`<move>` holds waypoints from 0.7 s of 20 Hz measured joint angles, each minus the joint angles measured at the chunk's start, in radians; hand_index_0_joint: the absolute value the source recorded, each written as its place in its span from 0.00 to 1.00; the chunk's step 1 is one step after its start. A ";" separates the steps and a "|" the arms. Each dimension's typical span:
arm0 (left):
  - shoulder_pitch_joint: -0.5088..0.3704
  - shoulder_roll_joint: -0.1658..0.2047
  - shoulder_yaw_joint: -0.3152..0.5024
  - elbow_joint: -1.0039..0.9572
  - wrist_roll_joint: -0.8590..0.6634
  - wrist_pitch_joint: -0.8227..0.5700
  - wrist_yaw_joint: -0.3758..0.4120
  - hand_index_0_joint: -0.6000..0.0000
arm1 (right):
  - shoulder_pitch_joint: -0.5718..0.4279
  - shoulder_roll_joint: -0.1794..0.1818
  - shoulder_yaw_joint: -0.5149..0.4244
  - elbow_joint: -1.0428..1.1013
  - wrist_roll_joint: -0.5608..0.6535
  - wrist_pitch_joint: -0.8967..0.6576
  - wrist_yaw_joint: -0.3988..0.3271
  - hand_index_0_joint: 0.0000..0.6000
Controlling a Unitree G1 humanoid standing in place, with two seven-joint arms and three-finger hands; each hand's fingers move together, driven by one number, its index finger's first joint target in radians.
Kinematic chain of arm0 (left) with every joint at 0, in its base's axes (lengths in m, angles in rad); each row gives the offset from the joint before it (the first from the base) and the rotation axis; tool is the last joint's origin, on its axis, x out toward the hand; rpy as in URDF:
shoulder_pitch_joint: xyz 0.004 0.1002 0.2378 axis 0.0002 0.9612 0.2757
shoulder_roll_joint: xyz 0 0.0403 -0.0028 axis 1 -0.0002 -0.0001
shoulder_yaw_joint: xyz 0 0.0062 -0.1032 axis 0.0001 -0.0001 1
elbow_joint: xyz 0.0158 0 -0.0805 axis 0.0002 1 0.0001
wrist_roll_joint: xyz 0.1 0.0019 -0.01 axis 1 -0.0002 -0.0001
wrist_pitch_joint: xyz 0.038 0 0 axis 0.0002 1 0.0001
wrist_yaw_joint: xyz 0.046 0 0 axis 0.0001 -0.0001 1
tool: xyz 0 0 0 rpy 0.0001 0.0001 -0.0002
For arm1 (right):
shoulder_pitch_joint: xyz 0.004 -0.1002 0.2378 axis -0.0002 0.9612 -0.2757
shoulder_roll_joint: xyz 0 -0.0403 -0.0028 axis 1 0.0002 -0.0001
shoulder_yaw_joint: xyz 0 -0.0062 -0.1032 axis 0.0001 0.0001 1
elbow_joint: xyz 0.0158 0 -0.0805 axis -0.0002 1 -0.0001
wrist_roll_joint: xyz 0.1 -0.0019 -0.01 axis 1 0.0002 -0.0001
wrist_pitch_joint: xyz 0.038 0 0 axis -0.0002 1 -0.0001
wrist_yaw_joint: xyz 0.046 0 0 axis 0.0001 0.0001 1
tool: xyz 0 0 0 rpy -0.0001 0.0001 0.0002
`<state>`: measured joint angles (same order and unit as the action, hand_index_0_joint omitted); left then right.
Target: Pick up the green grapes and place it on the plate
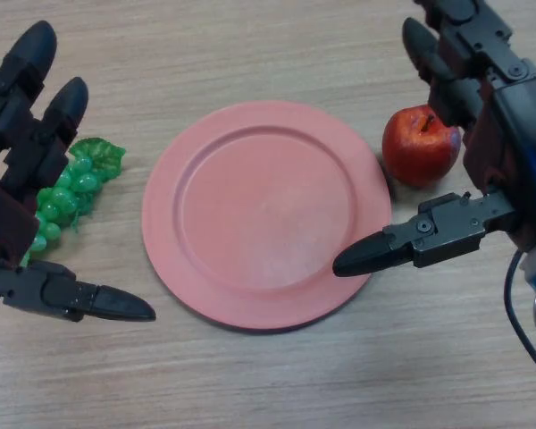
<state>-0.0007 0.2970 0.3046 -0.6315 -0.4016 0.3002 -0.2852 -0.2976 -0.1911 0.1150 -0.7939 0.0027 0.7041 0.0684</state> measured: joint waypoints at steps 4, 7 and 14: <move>-0.007 0.003 0.000 0.026 -0.009 0.002 0.000 1.00 | -0.013 0.000 0.000 0.011 -0.011 0.000 0.017 0.00; -0.026 0.015 0.000 0.096 0.057 -0.019 0.000 1.00 | -0.030 0.000 -0.001 0.021 -0.022 0.000 0.045 0.00; -0.189 0.153 0.029 0.607 0.312 -0.352 0.095 1.00 | -0.002 -0.002 -0.016 0.032 -0.022 -0.002 0.066 0.00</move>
<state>-0.1894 0.4501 0.3340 -0.0242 -0.0894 -0.0517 -0.1901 -0.2992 -0.1930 0.0990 -0.7621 -0.0193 0.7020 0.1343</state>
